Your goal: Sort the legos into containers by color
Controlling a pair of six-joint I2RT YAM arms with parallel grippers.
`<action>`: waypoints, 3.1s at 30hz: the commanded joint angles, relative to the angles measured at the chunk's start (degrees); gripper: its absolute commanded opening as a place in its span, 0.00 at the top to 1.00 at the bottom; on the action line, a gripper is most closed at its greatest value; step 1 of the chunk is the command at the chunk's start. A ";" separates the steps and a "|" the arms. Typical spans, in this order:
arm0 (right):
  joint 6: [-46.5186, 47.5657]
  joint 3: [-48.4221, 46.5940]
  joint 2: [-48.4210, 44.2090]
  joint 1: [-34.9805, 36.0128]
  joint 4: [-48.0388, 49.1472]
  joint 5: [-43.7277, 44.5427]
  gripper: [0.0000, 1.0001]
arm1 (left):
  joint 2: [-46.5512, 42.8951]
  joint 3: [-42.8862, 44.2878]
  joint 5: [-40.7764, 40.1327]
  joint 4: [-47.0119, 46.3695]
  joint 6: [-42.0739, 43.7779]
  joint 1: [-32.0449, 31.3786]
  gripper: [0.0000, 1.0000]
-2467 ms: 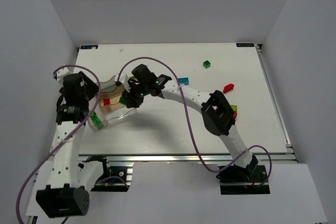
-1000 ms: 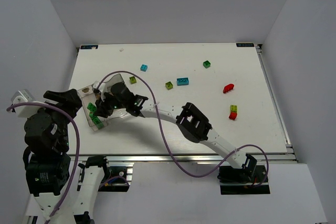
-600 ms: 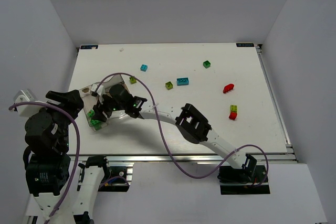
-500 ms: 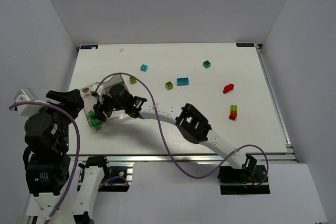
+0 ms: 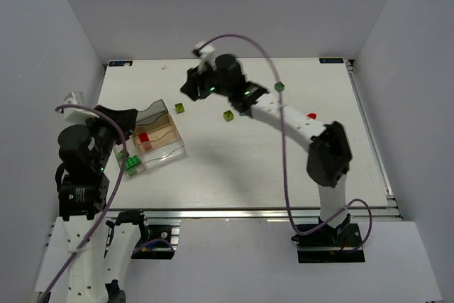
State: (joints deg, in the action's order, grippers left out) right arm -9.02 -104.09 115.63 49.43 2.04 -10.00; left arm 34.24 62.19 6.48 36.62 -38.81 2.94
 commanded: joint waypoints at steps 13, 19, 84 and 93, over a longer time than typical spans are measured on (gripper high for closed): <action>17.09 7.26 -2.62 -38.25 -30.60 -3.71 0.11 | 7.68 -9.28 13.12 -16.22 -2.32 -0.13 0.26; 25.79 -7.77 12.91 -39.85 -33.77 -0.82 0.12 | 8.83 -8.76 12.94 -16.50 -2.50 -0.13 0.25; 15.60 -22.91 24.46 9.54 -4.60 -27.90 1.00 | 0.13 6.36 4.42 0.90 -0.66 0.40 0.20; 16.04 -24.32 27.80 15.51 2.78 -20.33 0.96 | -0.49 7.68 5.82 4.07 -0.57 0.40 0.19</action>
State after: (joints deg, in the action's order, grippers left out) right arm 7.01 -126.58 142.08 64.62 -0.93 -34.17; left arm 33.82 68.12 11.66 38.41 -39.92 2.94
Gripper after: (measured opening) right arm 0.427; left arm 0.807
